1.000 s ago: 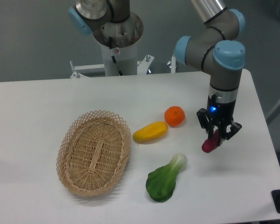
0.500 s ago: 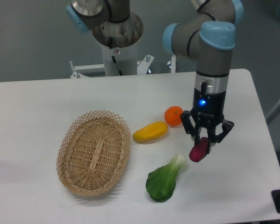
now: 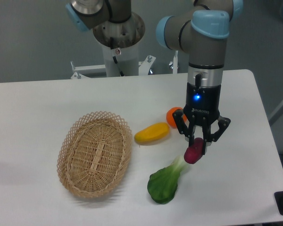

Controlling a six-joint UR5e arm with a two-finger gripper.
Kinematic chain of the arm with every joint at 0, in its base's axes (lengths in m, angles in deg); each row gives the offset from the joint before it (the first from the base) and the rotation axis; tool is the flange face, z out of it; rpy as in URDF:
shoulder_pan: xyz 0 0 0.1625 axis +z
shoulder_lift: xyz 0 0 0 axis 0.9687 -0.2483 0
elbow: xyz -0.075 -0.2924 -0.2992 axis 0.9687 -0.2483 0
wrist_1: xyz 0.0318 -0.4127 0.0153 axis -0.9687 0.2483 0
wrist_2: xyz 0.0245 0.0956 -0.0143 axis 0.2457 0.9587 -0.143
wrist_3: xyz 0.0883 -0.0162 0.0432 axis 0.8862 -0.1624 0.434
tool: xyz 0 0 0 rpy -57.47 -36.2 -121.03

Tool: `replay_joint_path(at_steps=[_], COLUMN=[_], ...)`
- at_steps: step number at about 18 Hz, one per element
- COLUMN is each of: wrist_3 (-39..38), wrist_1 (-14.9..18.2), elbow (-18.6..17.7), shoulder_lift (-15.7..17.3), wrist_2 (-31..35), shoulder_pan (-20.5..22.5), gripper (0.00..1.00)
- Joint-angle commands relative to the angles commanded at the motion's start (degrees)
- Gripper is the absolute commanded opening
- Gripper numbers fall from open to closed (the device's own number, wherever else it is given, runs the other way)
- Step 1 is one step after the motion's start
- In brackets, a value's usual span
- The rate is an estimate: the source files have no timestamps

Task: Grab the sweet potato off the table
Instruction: 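Lift the held sweet potato up off the table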

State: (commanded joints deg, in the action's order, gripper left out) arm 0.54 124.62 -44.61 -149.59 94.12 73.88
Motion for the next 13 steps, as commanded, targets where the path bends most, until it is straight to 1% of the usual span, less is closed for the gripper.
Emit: replay_joint_path(at_steps=[13], wrist_3=[0.0], wrist_1=[-0.1], elbow=[0.4], shoulder_lift=[-0.5], wrist_2=[0.3], shoulder_pan=[-0.2], gripper=[0.14])
